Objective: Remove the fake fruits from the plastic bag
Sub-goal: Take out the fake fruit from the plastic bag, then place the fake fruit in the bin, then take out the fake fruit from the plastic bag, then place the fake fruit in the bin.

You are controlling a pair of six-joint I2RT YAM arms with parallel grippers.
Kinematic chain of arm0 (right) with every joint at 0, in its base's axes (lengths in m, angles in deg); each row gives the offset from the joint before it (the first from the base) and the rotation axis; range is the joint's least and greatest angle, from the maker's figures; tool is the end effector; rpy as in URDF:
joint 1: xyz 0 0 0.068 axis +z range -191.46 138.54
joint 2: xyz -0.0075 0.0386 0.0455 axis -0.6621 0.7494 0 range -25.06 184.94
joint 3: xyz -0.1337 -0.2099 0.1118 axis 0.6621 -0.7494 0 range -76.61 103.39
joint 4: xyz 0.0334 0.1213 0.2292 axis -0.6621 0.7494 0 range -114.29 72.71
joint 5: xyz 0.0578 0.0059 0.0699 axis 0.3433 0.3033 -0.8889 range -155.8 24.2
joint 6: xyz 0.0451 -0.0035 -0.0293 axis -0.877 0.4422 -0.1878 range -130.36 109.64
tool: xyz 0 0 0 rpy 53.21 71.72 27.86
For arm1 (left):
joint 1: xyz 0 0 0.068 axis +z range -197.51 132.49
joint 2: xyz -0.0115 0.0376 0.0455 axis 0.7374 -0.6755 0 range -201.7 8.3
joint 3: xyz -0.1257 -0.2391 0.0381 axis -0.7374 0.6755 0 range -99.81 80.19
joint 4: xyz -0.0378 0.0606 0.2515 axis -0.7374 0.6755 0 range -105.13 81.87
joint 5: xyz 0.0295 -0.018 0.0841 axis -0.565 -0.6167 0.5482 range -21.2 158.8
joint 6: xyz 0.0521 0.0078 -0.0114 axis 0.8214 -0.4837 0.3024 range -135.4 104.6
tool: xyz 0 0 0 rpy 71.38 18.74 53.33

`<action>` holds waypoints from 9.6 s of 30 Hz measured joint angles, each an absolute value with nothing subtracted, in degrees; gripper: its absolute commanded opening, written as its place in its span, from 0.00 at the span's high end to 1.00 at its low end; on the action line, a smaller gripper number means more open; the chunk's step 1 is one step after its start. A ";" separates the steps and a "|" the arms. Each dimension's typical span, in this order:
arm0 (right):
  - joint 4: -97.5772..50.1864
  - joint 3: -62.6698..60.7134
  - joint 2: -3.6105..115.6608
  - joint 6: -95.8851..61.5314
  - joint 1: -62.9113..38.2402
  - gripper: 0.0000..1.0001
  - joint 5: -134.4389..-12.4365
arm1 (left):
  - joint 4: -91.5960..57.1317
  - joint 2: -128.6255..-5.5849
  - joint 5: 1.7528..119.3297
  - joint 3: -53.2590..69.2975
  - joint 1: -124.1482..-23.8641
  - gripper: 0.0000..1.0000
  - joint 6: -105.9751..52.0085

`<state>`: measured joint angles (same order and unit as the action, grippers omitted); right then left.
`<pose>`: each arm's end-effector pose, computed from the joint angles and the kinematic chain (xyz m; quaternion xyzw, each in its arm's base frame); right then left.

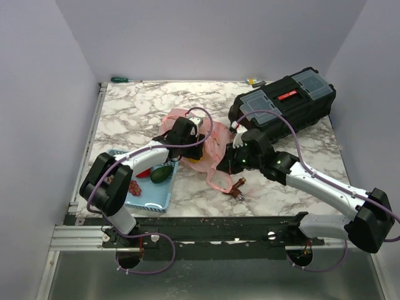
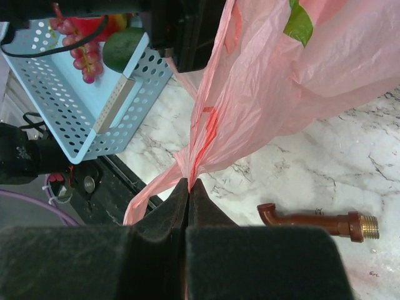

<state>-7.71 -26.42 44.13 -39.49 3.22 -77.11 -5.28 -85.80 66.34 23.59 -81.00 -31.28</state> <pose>0.1841 0.1920 0.2739 -0.1644 0.8708 0.3433 0.3112 0.2860 -0.1911 0.1947 0.1504 0.9191 -0.1700 0.3220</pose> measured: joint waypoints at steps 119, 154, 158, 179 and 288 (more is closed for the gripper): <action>-15.60 -30.83 44.02 -43.27 3.27 0.99 -75.82 | 6.48 -37.17 62.63 35.52 -95.52 0.10 -48.66; -10.68 -29.83 38.19 -39.18 3.27 0.99 -67.75 | -11.49 -78.29 93.71 28.84 -89.94 0.27 -42.52; -10.62 -29.83 38.19 -39.16 3.27 0.99 -67.73 | -11.75 -80.58 96.33 25.75 -89.83 0.23 -40.07; -10.20 -29.83 38.25 -38.81 3.27 0.99 -67.71 | -4.69 -95.77 93.82 14.72 -83.49 0.22 -43.06; -11.38 -30.20 40.83 -42.92 3.38 0.99 -70.20 | 36.46 -13.65 99.35 47.98 -82.34 0.01 -78.14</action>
<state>-11.38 -30.20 40.83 -42.92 3.38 -70.20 36.46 -13.65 99.35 47.98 -82.34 -78.14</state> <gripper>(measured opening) 0.011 0.987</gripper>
